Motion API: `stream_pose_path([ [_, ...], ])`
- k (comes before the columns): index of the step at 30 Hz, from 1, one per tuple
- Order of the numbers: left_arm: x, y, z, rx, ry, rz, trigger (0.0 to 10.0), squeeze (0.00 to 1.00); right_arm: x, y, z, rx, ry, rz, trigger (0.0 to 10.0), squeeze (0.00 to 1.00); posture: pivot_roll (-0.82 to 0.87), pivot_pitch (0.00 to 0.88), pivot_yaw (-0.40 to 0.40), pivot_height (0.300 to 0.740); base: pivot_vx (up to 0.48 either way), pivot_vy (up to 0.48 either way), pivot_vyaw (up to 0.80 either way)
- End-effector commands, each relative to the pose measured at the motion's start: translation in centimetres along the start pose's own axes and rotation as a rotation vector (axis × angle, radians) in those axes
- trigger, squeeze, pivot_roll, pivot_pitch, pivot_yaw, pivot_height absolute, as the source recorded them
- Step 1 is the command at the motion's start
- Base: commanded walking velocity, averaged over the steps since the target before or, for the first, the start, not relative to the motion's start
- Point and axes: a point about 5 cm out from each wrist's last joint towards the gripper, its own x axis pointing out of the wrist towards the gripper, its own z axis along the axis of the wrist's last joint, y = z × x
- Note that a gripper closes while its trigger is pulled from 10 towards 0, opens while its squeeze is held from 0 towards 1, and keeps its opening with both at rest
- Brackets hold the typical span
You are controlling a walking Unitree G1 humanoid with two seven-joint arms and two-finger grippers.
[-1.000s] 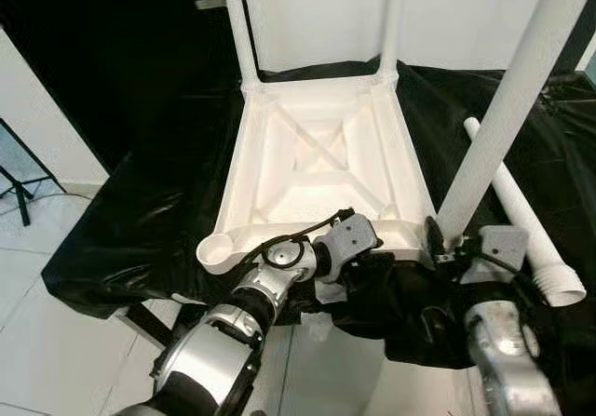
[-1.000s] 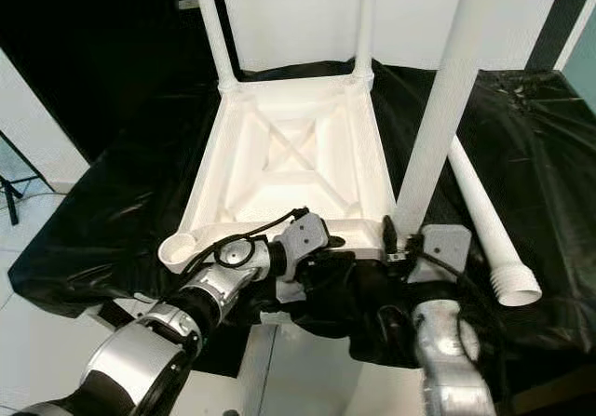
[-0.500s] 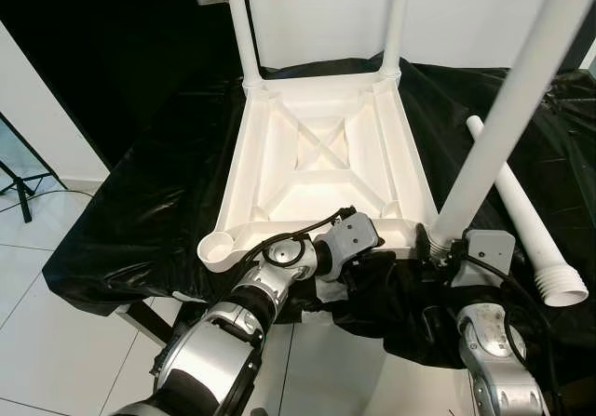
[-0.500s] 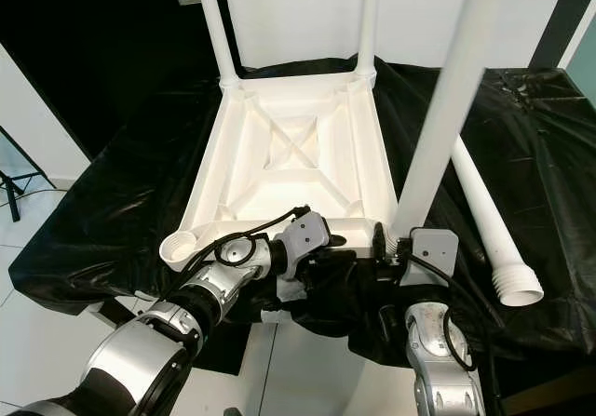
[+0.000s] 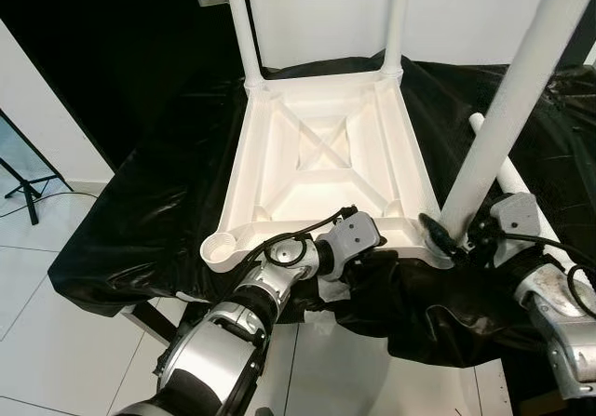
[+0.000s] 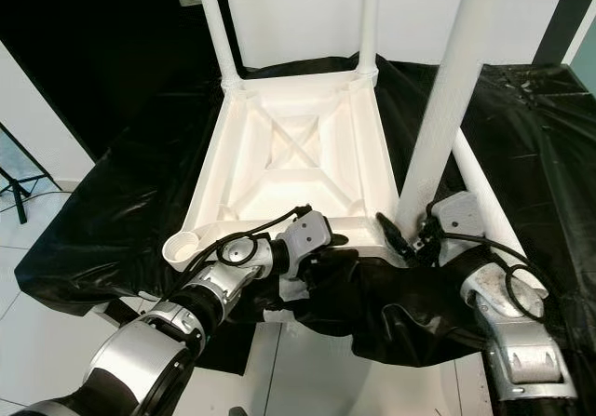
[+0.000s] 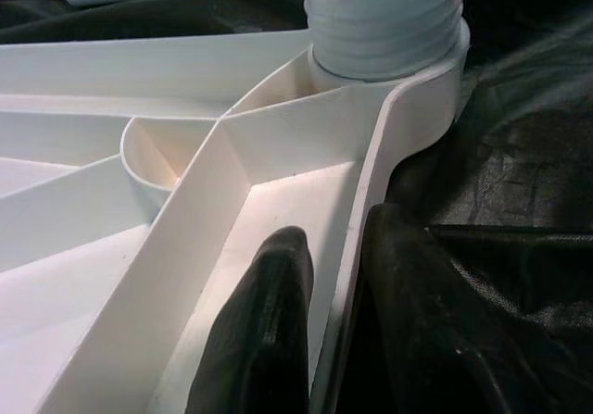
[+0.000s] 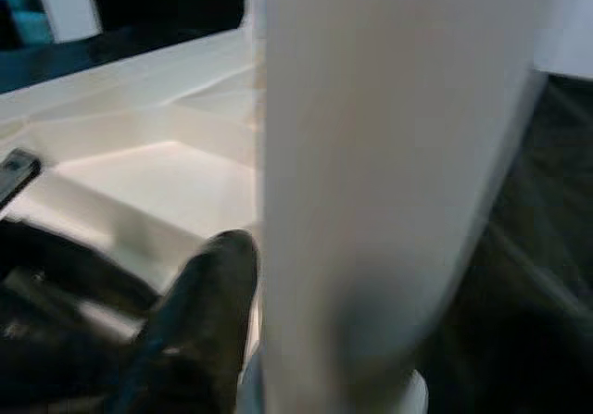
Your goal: Building children table
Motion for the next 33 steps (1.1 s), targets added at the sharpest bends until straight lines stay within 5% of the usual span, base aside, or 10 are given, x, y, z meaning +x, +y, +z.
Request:
stream_pose_path([
  [1, -0.7, -0.3, -1.9, -0.03, 0.096, -0.007, 9.6, 0.0, 0.1, 1.1, -0.5, 0.021, 0.026, 0.086, 0.0, 0.0, -0.18, 0.0, 0.086, 0.74, 0.0, 0.0, 0.0],
  [10, -1.0, -0.3, -2.2, -0.033, 0.104, -0.003, 9.6, 0.0, 0.2, 1.7, -1.5, 0.065, 0.072, 0.114, 0.0, 0.0, -0.18, 0.0, 0.088, 0.74, 0.0, 0.0, 0.0],
  [12, -0.8, -0.5, -2.2, -0.034, 0.101, -0.007, 9.5, 0.0, 0.8, 2.9, -2.3, 0.173, 0.069, -0.007, 0.0, 0.0, -0.18, 0.0, 0.087, 0.74, 0.0, 0.0, 0.0],
  [18, -0.6, -0.9, -2.3, -0.014, 0.116, -0.026, 9.4, 0.0, 1.5, 6.9, -3.9, 0.291, 0.089, -0.348, 0.0, 0.0, -0.17, 0.0, 0.084, 0.74, 0.0, 0.0, 0.0],
  [20, -0.6, -0.9, -2.3, -0.014, 0.116, -0.026, 9.4, 0.0, 1.5, 6.9, -3.9, 0.291, 0.089, -0.348, 0.0, 0.0, -0.17, 0.0, 0.084, 0.74, 0.0, 0.0, 0.0],
  [26, -0.8, -1.0, -2.5, -0.019, 0.117, -0.023, 9.4, 0.0, 1.0, 5.8, -3.9, 0.31, 0.084, -0.604, 0.0, 0.0, -0.16, 0.0, 0.077, 0.74, 0.0, 0.0, 0.0],
  [31, -0.7, -1.1, -2.6, -0.021, 0.117, -0.021, 9.4, 0.0, 1.2, 5.9, -3.7, 0.28, 0.084, -0.604, 0.0, 0.0, -0.16, 0.0, 0.07, 0.74, 0.0, 0.0, 0.0],
  [32, -0.7, -1.1, -2.6, -0.024, 0.115, -0.019, 9.3, 0.0, 1.5, 6.1, -3.4, 0.246, 0.077, -0.579, 10.0, 0.0, -0.16, 0.0, 0.066, 0.74, 0.0, 0.0, 0.0],
  [33, -0.7, -1.1, -2.6, -0.025, 0.114, -0.018, 9.4, 0.0, 1.6, 6.2, -3.2, 0.221, 0.069, -0.557, 10.0, 0.0, -0.16, 0.0, 0.066, 0.74, 0.0, 0.0, 0.0],
])
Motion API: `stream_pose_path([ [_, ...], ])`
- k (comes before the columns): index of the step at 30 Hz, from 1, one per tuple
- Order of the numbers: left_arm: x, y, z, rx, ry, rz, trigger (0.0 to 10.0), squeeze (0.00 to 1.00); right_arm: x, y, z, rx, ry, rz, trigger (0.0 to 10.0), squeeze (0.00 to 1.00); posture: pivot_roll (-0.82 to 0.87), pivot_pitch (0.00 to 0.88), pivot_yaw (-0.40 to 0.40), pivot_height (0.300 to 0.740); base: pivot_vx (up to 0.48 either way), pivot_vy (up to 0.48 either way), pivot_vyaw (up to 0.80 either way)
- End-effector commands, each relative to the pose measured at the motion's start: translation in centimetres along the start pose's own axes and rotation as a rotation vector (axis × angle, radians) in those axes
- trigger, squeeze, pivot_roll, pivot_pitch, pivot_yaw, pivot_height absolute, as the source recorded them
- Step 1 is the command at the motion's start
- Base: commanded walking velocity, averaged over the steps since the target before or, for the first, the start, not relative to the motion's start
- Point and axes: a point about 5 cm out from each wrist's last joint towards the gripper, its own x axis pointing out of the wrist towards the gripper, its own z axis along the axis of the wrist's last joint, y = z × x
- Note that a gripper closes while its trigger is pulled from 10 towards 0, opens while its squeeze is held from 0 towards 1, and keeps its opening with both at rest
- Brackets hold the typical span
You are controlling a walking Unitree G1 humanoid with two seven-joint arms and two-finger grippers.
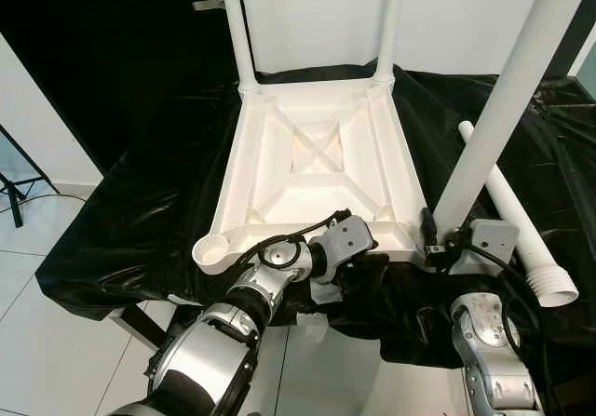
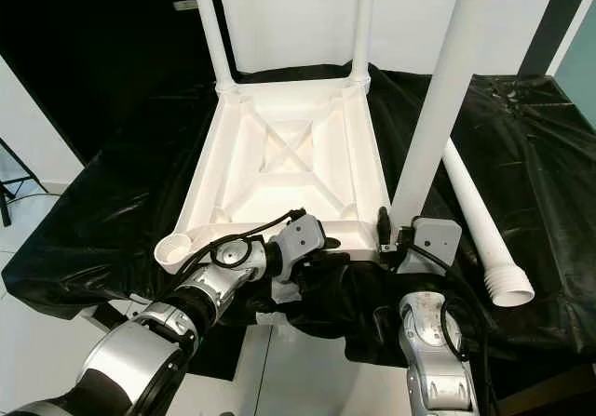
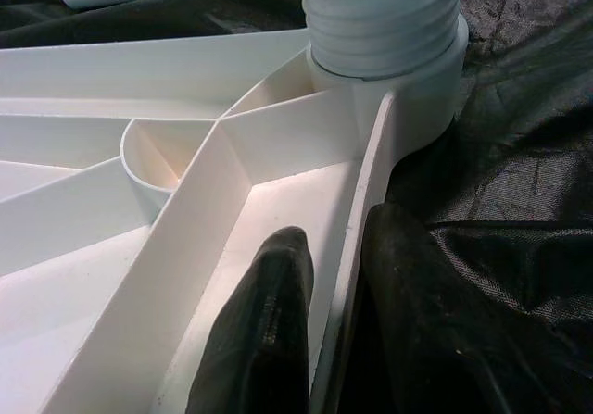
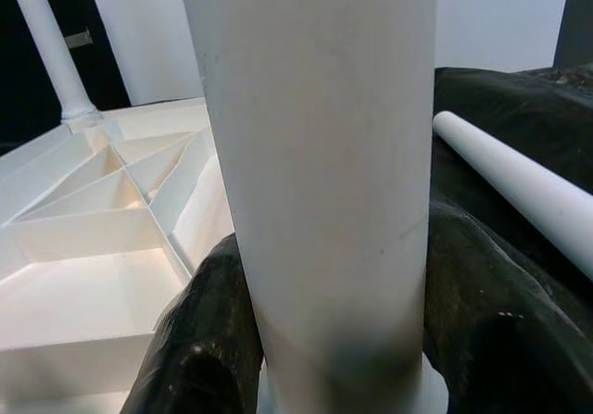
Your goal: Building children table
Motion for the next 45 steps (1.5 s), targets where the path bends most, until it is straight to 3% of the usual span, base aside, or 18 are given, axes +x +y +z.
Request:
stream_pose_path([
  [1, -0.2, -1.1, -1.9, -0.031, 0.085, -0.015, 9.4, 0.0, -0.6, 0.5, -2.1, -0.023, 0.108, 0.023, 10.0, 0.0, -0.16, 0.0, 0.066, 0.74, 0.0, 0.0, 0.0],
  [2, -0.2, -1.1, -1.9, -0.033, 0.083, -0.013, 9.4, 0.0, -0.6, 0.6, -1.9, -0.049, 0.091, 0.061, 10.0, 0.0, -0.16, 0.0, 0.064, 0.74, 0.0, 0.0, 0.0],
  [3, -0.2, -1.1, -1.9, -0.034, 0.082, -0.012, 9.3, 0.0, -0.5, 0.6, -1.7, -0.059, 0.081, 0.124, 10.0, 1.0, -0.16, 0.0, 0.063, 0.74, 0.0, 0.0, 0.0],
  [7, -0.2, -1.1, -2.0, -0.039, 0.08, -0.007, 9.4, 0.0, 0.1, -0.6, -1.3, -0.103, 0.064, 0.215, 10.0, 1.0, -0.16, 0.0, 0.063, 0.74, 0.0, 0.0, 0.0],
  [8, -0.3, -1.2, -2.1, -0.043, 0.082, -0.006, 9.3, 0.0, 0.7, -1.6, -0.9, -0.155, 0.061, 0.279, 10.0, 0.0, -0.17, 0.0, 0.064, 0.74, 0.0, 0.0, 0.0],
  [13, -0.3, -1.2, -2.1, -0.044, 0.083, -0.006, 9.3, 0.0, 1.0, -2.1, -0.7, -0.226, 0.058, 0.369, 10.0, 0.0, -0.17, 0.0, 0.067, 0.74, 0.0, 0.0, 0.0],
  [15, -0.3, -1.2, -2.1, -0.043, 0.083, -0.01, 9.3, 0.0, 1.5, -3.2, 0.0, -0.269, 0.101, 0.587, 10.0, 0.0, -0.17, 0.0, 0.069, 0.74, 0.0, 0.0, 0.0],
  [19, -0.3, -1.1, -2.0, -0.042, 0.082, -0.008, 9.3, 0.0, 1.4, -3.6, 0.3, -0.3, 0.118, 0.695, 10.0, 0.0, -0.17, 0.0, 0.069, 0.74, 0.0, 0.0, 0.0],
  [20, -0.3, -1.1, -2.0, -0.042, 0.081, -0.006, 9.3, 0.0, 1.4, -3.7, 0.4, -0.295, 0.122, 0.722, 0.0, 0.0, -0.16, 0.0, 0.067, 0.74, 0.0, 0.0, 0.0],
  [32, -0.6, -0.9, -2.2, -0.042, 0.085, 0.003, 9.3, 0.0, 1.4, -4.0, 0.1, -0.197, 0.176, 0.769, 0.0, 0.0, -0.15, 0.0, 0.069, 0.74, 0.0, 0.0, 0.0],
  [34, -0.5, -0.9, -2.1, -0.041, 0.086, 0.002, 9.3, 0.0, 1.6, -3.7, -0.5, -0.084, 0.163, 0.639, 0.0, 0.0, -0.16, 0.0, 0.069, 0.74, 0.0, 0.0, 0.0],
  [35, -0.5, -0.9, -2.1, -0.041, 0.086, 0.002, 9.3, 0.0, 1.6, -3.7, -0.5, -0.084, 0.163, 0.639, 0.0, 0.0, -0.16, 0.0, 0.069, 0.74, 0.0, 0.0, 0.0],
  [36, -0.5, -0.9, -2.1, -0.04, 0.085, 0.001, 9.3, 0.0, 1.6, -3.5, -1.1, -0.068, 0.139, 0.502, 0.0, 0.0, -0.16, 0.0, 0.066, 0.74, 0.0, 0.0, 0.0],
  [38, -0.5, -0.9, -2.1, -0.04, 0.085, 0.001, 9.3, 0.0, 1.6, -3.5, -1.1, -0.068, 0.139, 0.502, 0.0, 0.0, -0.16, 0.0, 0.066, 0.74, 0.0, 0.0, 0.0],
  [39, -0.4, -0.9, -2.0, -0.04, 0.083, 0.002, 9.3, 0.0, 1.2, -3.2, -1.7, -0.042, 0.121, 0.332, 0.0, 0.0, -0.16, 0.0, 0.064, 0.74, 0.0, 0.0, 0.0],
  [40, -0.4, -0.9, -2.0, -0.04, 0.083, 0.002, 9.3, 0.0, 1.2, -3.2, -1.7, -0.042, 0.121, 0.332, 0.0, 0.0, -0.16, 0.0, 0.064, 0.74, 0.0, 0.0, 0.0],
  [42, -0.3, -0.9, -1.9, -0.041, 0.079, 0.004, 9.2, 0.0, -0.8, -1.5, -3.1, -0.001, 0.122, 0.101, 0.0, 0.0, -0.15, 0.0, 0.063, 0.74, 0.0, 0.0, 0.0],
  [45, -0.4, -0.9, -2.0, -0.041, 0.081, 0.003, 9.2, 0.0, -1.3, -1.1, -3.2, 0.018, 0.118, -0.008, 0.0, 0.0, -0.16, 0.0, 0.068, 0.74, 0.0, 0.0, 0.0],
])
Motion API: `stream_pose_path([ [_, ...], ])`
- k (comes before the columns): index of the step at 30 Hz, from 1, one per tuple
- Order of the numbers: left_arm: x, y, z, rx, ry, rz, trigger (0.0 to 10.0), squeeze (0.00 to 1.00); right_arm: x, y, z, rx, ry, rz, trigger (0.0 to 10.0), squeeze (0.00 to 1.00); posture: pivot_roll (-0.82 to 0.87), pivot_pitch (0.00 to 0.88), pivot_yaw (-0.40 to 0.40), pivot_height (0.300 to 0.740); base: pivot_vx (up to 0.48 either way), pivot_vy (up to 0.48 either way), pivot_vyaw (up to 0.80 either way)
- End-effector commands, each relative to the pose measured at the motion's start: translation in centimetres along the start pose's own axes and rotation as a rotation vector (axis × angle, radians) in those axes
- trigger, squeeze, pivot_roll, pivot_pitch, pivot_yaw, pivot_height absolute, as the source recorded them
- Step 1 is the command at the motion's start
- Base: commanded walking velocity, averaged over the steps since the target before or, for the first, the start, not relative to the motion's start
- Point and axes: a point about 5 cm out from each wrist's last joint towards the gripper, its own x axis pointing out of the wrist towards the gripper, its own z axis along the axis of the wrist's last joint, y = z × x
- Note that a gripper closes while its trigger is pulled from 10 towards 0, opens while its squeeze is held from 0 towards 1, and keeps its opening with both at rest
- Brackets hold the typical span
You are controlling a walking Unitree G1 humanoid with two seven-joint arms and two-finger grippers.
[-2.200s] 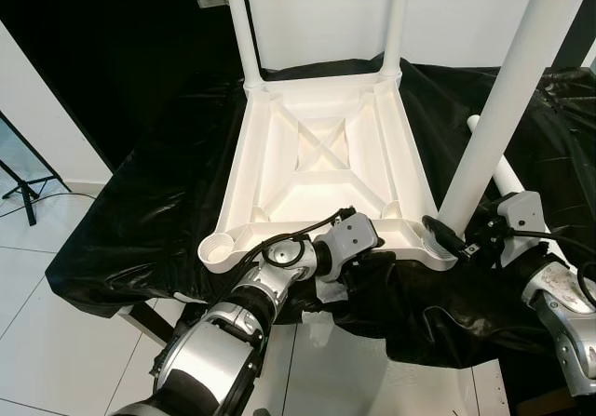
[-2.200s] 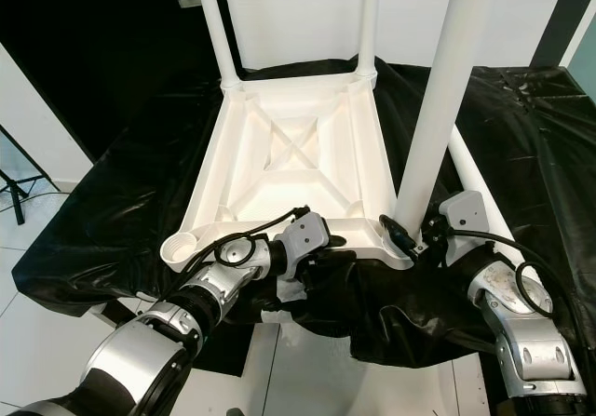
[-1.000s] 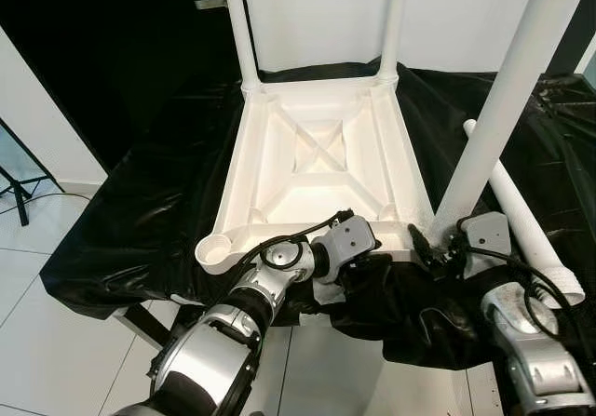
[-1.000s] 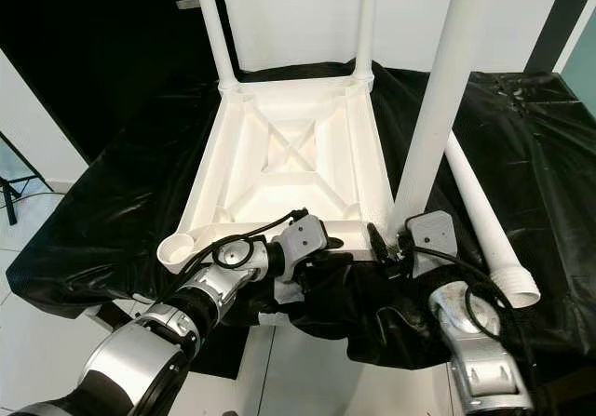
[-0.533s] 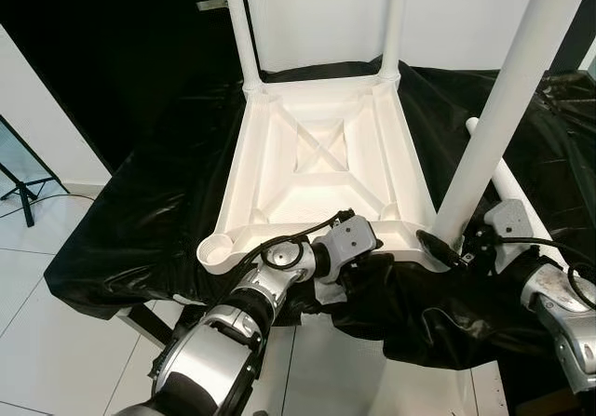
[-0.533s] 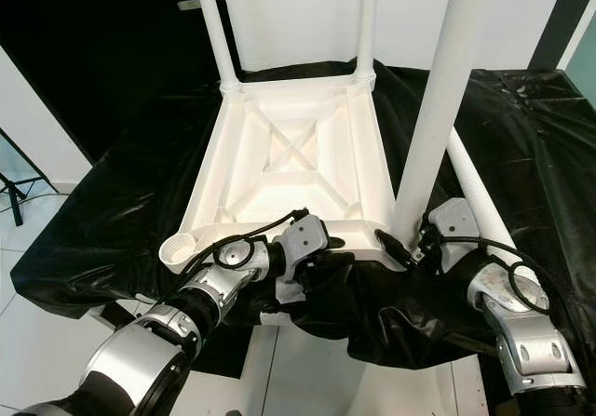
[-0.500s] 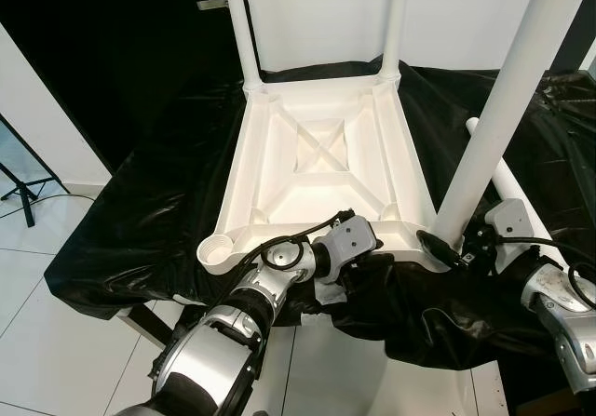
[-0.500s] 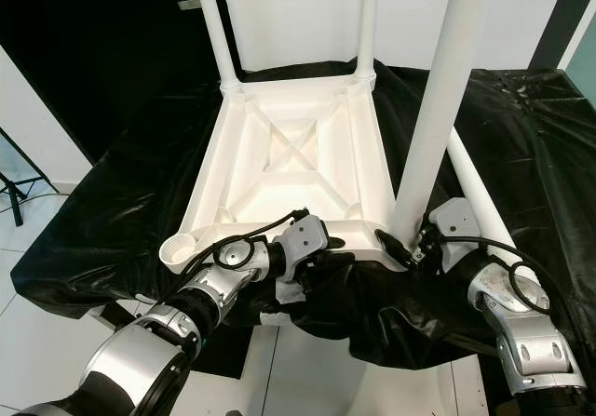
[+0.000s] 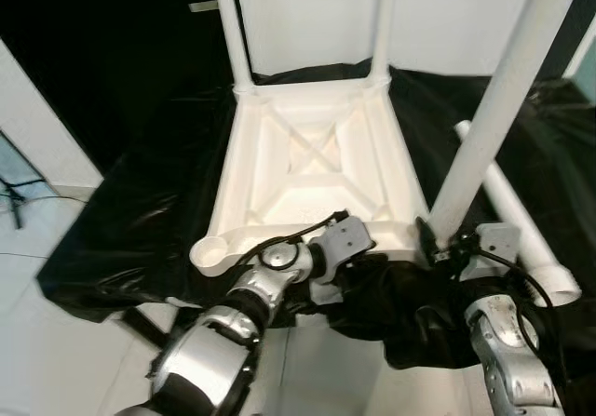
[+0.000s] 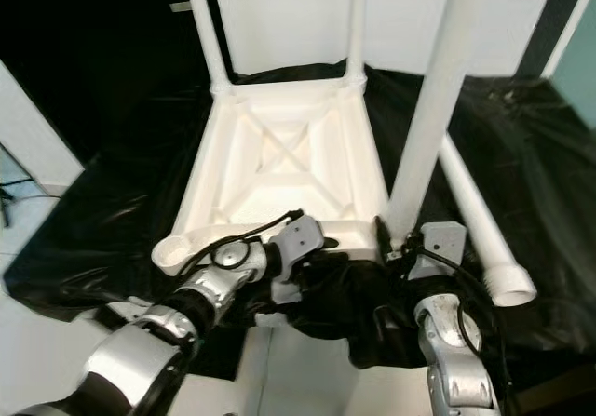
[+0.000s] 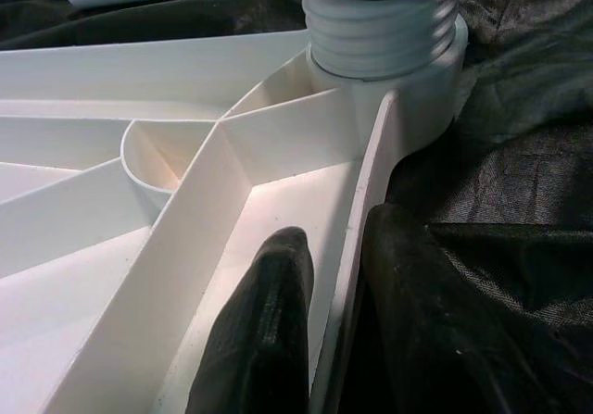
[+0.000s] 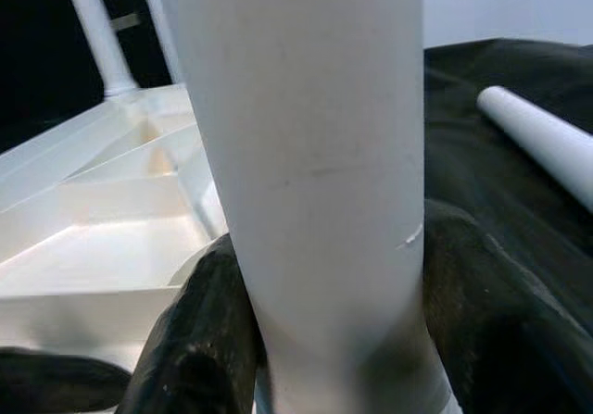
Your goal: Building children table
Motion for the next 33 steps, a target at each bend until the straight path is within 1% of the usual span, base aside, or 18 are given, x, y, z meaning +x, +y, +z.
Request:
stream_pose_path([
  [1, -0.5, -0.9, -2.2, -0.042, 0.095, -0.001, 9.2, 0.0, -0.9, -0.1, -1.9, -0.007, 0.099, -0.09, 0.0, 0.0, -0.16, 0.0, 0.068, 0.74, 0.0, 0.0, 0.0],
  [5, -0.5, -0.9, -2.2, -0.041, 0.098, -0.004, 9.2, 0.0, -0.4, -0.3, -1.6, -0.011, 0.088, -0.099, 0.0, 0.0, -0.17, 0.0, 0.071, 0.74, 0.0, 0.0, 0.0],
  [8, -0.3, -0.9, -2.0, -0.04, 0.095, -0.005, 9.2, 0.0, 0.2, -0.2, -1.3, -0.023, 0.081, -0.076, 0.0, 0.0, -0.17, 0.0, 0.068, 0.74, 0.0, 0.0, 0.0],
  [9, -0.2, -0.8, -1.9, -0.039, 0.094, -0.004, 9.2, 0.0, 0.4, 0.0, -1.3, -0.041, 0.082, -0.041, 7.3, 0.0, -0.17, 0.0, 0.066, 0.74, 0.0, 0.0, 0.0],
  [12, -0.2, -0.8, -1.9, -0.039, 0.092, -0.003, 9.2, 0.0, 0.5, 0.1, -1.3, -0.054, 0.083, -0.018, 7.3, 0.0, -0.17, 0.0, 0.066, 0.74, 0.0, 0.0, 0.0],
  [13, -0.2, -0.8, -1.8, -0.039, 0.092, -0.002, 9.2, 0.0, 0.5, 0.6, -1.3, -0.041, 0.082, 0.028, 10.0, 0.0, -0.17, 0.0, 0.064, 0.74, 0.0, 0.0, 0.0],
  [14, -0.2, -0.8, -1.9, -0.04, 0.092, -0.002, 9.2, 0.0, 0.5, 1.0, -0.9, -0.028, 0.066, 0.128, 10.0, 1.0, -0.17, 0.0, 0.061, 0.74, 0.0, 0.0, 0.0],
  [15, -0.2, -0.8, -1.9, -0.04, 0.092, -0.002, 9.2, 0.0, 0.5, 1.0, -0.9, -0.028, 0.066, 0.128, 10.0, 1.0, -0.17, 0.0, 0.061, 0.74, 0.0, 0.0, 0.0],
  [17, -0.3, -1.0, -2.1, -0.041, 0.094, -0.004, 9.2, 0.0, 0.5, 1.2, -0.4, -0.046, 0.055, 0.262, 10.0, 1.0, -0.17, 0.0, 0.056, 0.74, 0.0, 0.0, 0.0],
  [18, -0.3, -1.0, -2.1, -0.041, 0.094, -0.004, 9.2, 0.0, 0.5, 1.2, -0.4, -0.046, 0.055, 0.262, 10.0, 1.0, -0.17, 0.0, 0.056, 0.74, 0.0, 0.0, 0.0],
  [19, -0.4, -1.0, -2.2, -0.041, 0.096, -0.005, 9.2, 0.0, 0.5, 0.9, -0.3, -0.069, 0.054, 0.303, 10.0, 1.0, -0.17, 0.0, 0.056, 0.74, 0.0, 0.0, 0.0],
  [20, -0.4, -1.1, -2.2, -0.041, 0.097, -0.007, 9.1, 0.0, 0.4, 0.4, -0.2, -0.1, 0.061, 0.356, 10.0, 0.0, -0.17, 0.0, 0.055, 0.74, 0.0, 0.0, 0.0],
  [21, -0.4, -1.1, -2.2, -0.041, 0.097, -0.008, 9.1, 0.0, 0.3, 0.0, -0.1, -0.123, 0.065, 0.403, 10.0, 0.0, -0.17, 0.0, 0.054, 0.74, 0.0, 0.0, 0.0],
  [22, -0.4, -1.1, -2.2, -0.041, 0.097, -0.008, 9.1, 0.0, 0.3, 0.0, -0.1, -0.123, 0.065, 0.403, 10.0, 0.0, -0.17, 0.0, 0.054, 0.74, 0.0, 0.0, 0.0],
  [24, -0.4, -1.1, -2.2, -0.039, 0.098, -0.011, 9.1, 0.0, 0.0, -0.9, 0.0, -0.164, 0.085, 0.484, 10.0, 0.0, -0.17, 0.0, 0.05, 0.74, 0.0, 0.0, 0.0],
  [25, -0.4, -1.1, -2.2, -0.039, 0.098, -0.011, 9.1, 0.0, 0.0, -0.9, 0.0, -0.164, 0.085, 0.484, 10.0, 0.0, -0.17, 0.0, 0.05, 0.74, 0.0, 0.0, 0.0],
  [28, -0.4, -1.2, -2.2, -0.035, 0.099, -0.016, 9.0, 0.0, -0.3, -2.0, 0.0, -0.239, 0.128, 0.586, 10.0, 0.0, -0.17, 0.0, 0.047, 0.74, 0.0, 0.0, 0.0],
  [33, -0.3, -1.3, -2.3, -0.034, 0.099, -0.023, 9.0, 0.0, 0.0, -3.0, 0.5, -0.262, 0.14, 0.646, 10.0, 0.0, -0.17, 0.0, 0.043, 0.74, 0.0, 0.0, 0.0],
])
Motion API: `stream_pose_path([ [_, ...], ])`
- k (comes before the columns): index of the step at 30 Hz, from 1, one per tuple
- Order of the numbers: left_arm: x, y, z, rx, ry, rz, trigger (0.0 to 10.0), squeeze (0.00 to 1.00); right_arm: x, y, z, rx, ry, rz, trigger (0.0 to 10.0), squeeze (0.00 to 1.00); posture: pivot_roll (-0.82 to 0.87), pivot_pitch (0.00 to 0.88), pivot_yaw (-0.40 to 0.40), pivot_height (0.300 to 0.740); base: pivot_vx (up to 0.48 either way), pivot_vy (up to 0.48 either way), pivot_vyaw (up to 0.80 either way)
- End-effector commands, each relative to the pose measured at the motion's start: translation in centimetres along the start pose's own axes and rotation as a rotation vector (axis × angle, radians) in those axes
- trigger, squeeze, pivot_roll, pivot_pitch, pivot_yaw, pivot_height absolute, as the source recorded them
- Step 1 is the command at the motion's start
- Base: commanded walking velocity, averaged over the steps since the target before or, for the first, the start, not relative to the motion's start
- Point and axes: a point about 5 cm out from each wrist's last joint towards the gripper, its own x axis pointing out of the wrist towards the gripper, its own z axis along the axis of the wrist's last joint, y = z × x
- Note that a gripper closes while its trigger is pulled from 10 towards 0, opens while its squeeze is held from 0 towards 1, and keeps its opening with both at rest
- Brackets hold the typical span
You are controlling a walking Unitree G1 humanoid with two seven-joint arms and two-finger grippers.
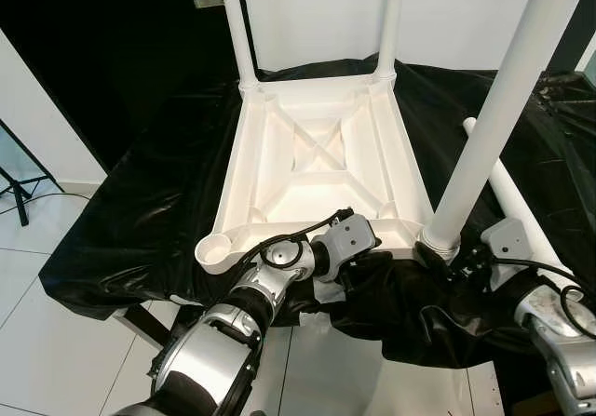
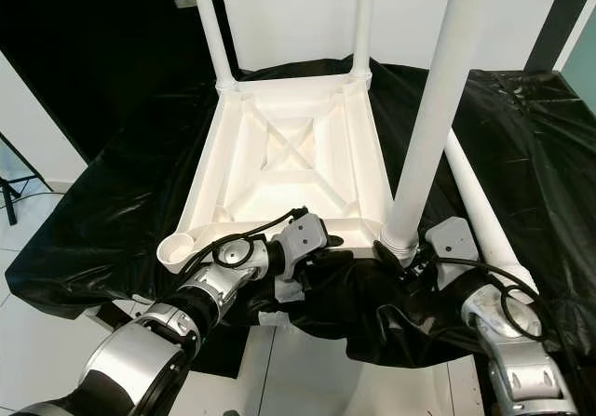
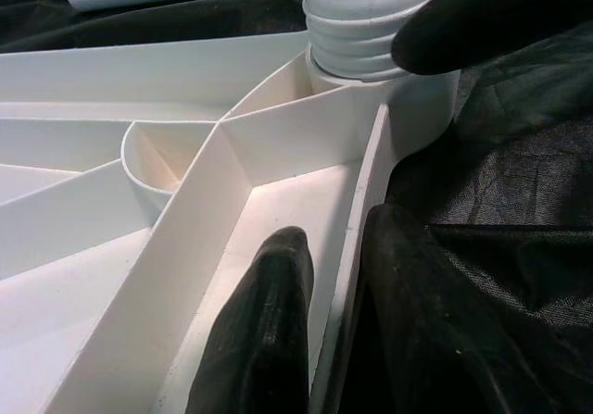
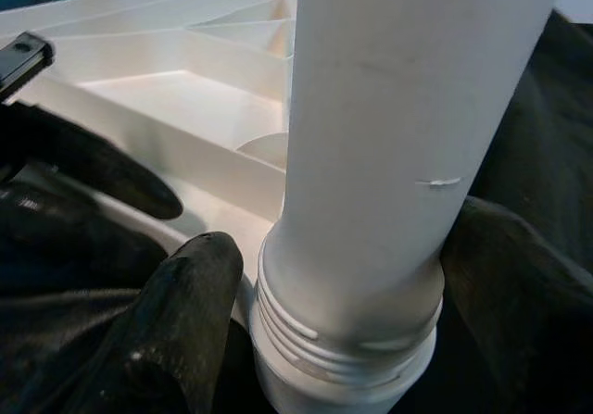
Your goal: Building children table
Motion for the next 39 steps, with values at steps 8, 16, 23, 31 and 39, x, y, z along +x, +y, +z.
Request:
stream_pose_path([
  [8, -0.4, -1.5, -2.5, -0.041, 0.102, -0.024, 8.9, 0.0, 0.0, 0.8, -0.4, 0.046, 0.021, 0.129, 0.0, 0.0, -0.16, 0.0, 0.041, 0.74, 0.0, 0.0, 0.0],
  [16, -0.6, -1.5, -2.8, -0.035, 0.111, -0.029, 8.7, 0.0, 0.3, 2.2, -1.1, 0.152, -0.028, -0.16, 0.0, 0.0, -0.16, 0.0, 0.038, 0.74, 0.0, 0.0, 0.0],
  [23, -0.7, -1.5, -2.8, -0.03, 0.113, -0.032, 8.5, 0.0, -0.2, 4.4, -1.6, 0.241, -0.033, -0.572, 0.0, 0.0, -0.15, 0.0, 0.046, 0.74, 0.0, 0.0, 0.0],
  [31, -0.8, -1.6, -2.8, -0.021, 0.118, -0.044, 8.4, 0.0, 0.4, 5.1, -1.2, 0.201, -0.027, -0.614, 2.3, 0.0, -0.16, 0.0, 0.053, 0.74, 0.0, 0.0, 0.0],
  [39, -0.7, -1.5, -2.7, -0.02, 0.116, -0.042, 8.4, 0.0, 1.4, 5.0, -0.7, 0.15, -0.076, -0.351, 10.0, 1.0, -0.16, 0.0, 0.054, 0.74, 0.0, 0.0, 0.0],
])
